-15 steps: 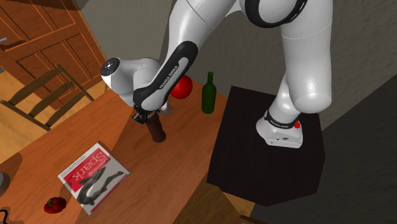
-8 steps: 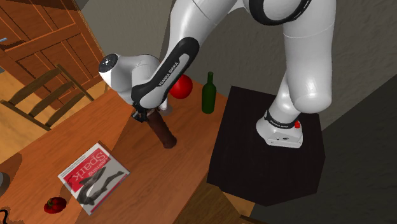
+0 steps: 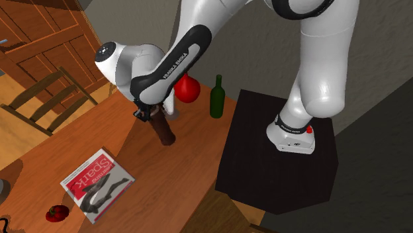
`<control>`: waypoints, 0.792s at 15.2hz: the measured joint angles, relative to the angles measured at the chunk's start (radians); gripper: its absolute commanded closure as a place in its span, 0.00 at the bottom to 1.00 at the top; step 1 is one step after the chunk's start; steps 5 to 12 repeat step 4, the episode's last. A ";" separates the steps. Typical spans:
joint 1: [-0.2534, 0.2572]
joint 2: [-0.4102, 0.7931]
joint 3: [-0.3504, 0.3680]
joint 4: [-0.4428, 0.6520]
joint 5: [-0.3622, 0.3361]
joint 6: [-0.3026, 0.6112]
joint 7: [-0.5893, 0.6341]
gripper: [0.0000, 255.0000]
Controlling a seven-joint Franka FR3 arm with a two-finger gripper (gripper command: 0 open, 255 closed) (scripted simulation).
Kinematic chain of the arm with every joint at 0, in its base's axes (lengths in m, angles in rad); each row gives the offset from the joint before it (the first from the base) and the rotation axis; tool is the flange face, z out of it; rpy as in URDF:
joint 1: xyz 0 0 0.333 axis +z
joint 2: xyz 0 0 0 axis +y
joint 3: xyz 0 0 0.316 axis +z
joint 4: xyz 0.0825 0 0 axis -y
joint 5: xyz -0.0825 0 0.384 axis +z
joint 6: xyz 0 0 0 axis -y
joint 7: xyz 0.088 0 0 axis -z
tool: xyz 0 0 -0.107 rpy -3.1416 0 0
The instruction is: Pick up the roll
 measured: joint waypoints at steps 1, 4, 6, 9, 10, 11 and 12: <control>0.000 -0.005 0.002 0.006 0.003 -0.010 -0.002 1.00; -0.003 -0.025 0.005 0.014 0.013 -0.037 -0.013 1.00; -0.003 -0.025 0.005 0.014 0.013 -0.037 -0.013 1.00; -0.003 -0.025 0.005 0.014 0.013 -0.037 -0.013 1.00; -0.003 -0.025 0.005 0.014 0.013 -0.037 -0.013 1.00; -0.003 -0.025 0.005 0.014 0.013 -0.037 -0.013 1.00; -0.003 -0.025 0.005 0.014 0.013 -0.037 -0.013 1.00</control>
